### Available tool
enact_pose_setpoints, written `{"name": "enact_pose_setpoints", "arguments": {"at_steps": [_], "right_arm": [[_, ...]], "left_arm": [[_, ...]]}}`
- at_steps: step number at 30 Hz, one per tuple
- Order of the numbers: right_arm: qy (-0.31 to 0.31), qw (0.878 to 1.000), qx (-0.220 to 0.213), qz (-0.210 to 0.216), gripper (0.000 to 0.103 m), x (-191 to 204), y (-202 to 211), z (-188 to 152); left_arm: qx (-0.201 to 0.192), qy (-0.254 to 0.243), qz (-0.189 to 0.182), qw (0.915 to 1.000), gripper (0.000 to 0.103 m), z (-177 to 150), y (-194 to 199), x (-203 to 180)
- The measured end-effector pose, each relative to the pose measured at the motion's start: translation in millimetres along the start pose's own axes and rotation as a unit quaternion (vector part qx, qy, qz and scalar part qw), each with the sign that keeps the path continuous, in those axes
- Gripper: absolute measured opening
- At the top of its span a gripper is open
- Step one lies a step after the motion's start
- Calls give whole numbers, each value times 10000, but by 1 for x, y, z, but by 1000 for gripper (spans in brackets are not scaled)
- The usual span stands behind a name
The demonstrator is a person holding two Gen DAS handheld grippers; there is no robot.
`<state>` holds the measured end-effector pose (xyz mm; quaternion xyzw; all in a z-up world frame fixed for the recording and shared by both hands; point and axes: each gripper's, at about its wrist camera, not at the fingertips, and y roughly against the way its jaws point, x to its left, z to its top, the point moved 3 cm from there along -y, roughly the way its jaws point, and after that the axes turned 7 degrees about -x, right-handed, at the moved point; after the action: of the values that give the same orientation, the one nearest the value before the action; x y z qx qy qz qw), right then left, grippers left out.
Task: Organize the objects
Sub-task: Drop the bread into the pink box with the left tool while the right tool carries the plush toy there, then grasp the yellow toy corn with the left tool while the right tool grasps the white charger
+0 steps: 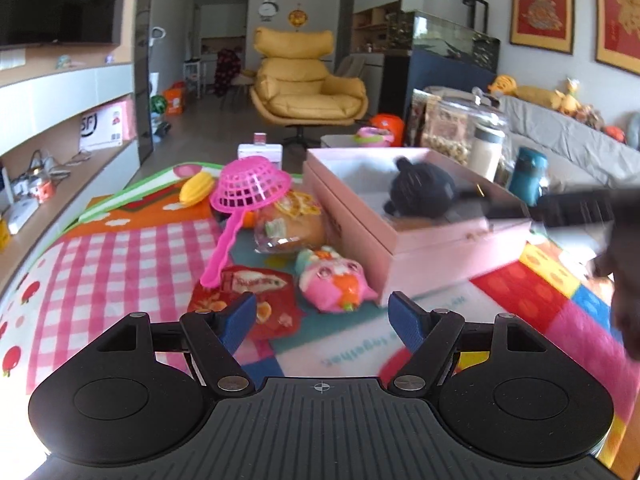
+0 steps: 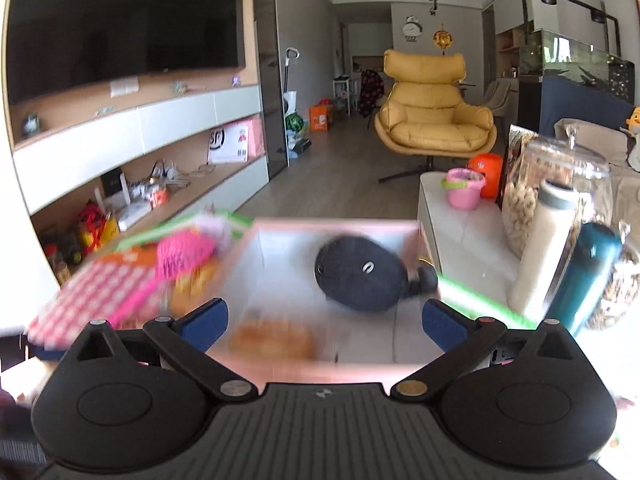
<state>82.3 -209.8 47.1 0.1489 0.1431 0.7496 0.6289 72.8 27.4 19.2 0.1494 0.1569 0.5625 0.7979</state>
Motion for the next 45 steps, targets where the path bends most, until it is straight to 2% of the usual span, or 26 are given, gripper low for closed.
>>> {"name": "enact_pose_setpoints", "arguments": {"at_steps": [3,6,8,10,12,14,17,20,21,23,24,28,31,34,38,40,41,42,43,45], "right_arm": [[30,9998,165,-101,103,2,3,-30],[-61,9997,83,-204,103,1,5,-47],[-152,9996,41,-249,103,-2,7,-51],[-265,9990,-147,-328,103,-7,11,-51],[-338,9987,-133,-355,103,-10,12,-51],[-346,9986,-107,-375,103,-11,12,-50],[-264,9993,66,-270,103,-9,8,-44],[64,9999,-3,-127,103,-1,7,-18],[261,9996,-81,-98,103,5,6,-6],[690,9974,-211,67,103,25,-1,24],[881,9957,-223,163,103,37,-8,38],[1145,9917,-48,583,103,81,-52,82],[816,9936,342,705,103,100,-101,104],[492,9954,644,512,102,113,-153,116],[215,9937,1060,294,94,131,-215,116],[415,9923,1164,106,89,143,-233,110],[502,9911,1231,22,80,148,-240,107],[566,9896,1320,-23,61,152,-245,103],[587,9878,1442,-32,52,154,-249,100],[514,9879,1458,-116,48,153,-244,99]], "left_arm": [[-235,214,225,9992,78,25,-16,21],[-558,334,609,9960,78,61,-38,51],[-621,353,814,9941,77,82,-62,74],[-427,195,906,9948,76,98,-99,94],[-33,89,960,9953,71,106,-138,113],[389,208,973,9943,69,108,-170,128],[757,293,732,9940,69,104,-199,138],[864,151,771,9932,67,95,-212,137],[882,197,762,9930,62,91,-214,138],[913,313,736,9926,39,85,-216,142],[894,350,755,9925,35,82,-214,144],[829,621,514,9933,34,77,-185,153],[674,597,362,9953,34,71,-141,157],[539,578,351,9963,34,67,-94,157],[400,631,216,9970,34,59,-40,150],[384,721,59,9966,34,54,-20,144],[373,763,-4,9964,34,52,-12,141],[352,803,-67,9961,34,49,-4,138],[339,827,-126,9959,34,48,2,135],[316,830,-221,9958,34,45,13,128]]}}
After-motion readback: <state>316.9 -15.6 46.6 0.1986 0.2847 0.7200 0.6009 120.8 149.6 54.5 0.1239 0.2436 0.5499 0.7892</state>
